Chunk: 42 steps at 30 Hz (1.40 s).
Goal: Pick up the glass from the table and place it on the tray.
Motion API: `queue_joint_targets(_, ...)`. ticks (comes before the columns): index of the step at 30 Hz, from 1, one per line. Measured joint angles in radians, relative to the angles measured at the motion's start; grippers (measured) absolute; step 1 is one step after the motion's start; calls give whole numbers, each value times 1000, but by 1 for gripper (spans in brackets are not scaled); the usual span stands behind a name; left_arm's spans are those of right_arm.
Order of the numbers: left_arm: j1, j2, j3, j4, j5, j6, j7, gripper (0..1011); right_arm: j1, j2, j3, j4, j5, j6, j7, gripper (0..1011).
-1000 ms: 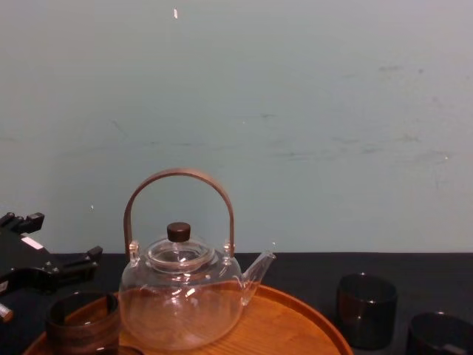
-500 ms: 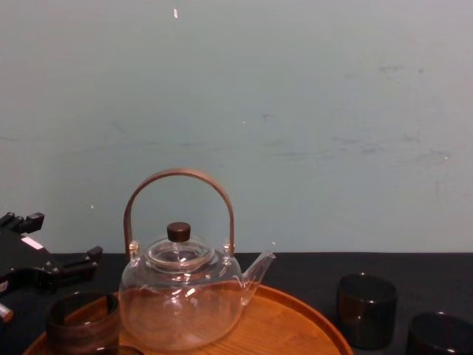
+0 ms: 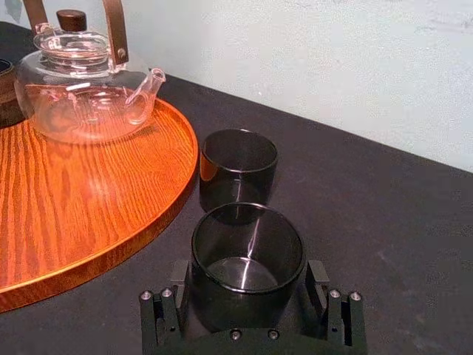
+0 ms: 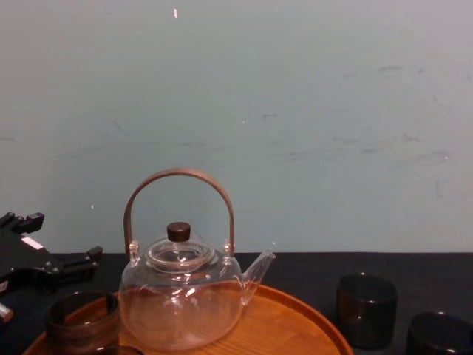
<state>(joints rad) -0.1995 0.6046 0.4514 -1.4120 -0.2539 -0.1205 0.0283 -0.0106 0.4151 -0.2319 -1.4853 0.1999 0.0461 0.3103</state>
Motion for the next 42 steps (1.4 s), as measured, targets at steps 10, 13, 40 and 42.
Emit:
queue_joint_targets(10,0,0,0,0,0,0,0,1001,48,-21,-6,62,-3,-13,31,1002)
queue_joint_targets(13,0,0,0,0,0,0,0,1001,64,-26,-10,83,-3,-18,41,1002)
queue_joint_targets(40,0,0,0,0,0,0,0,1001,103,-39,-17,141,11,-38,64,906)
queue_joint_targets(42,0,0,0,0,0,0,0,1001,102,-39,-17,140,11,-38,64,906)
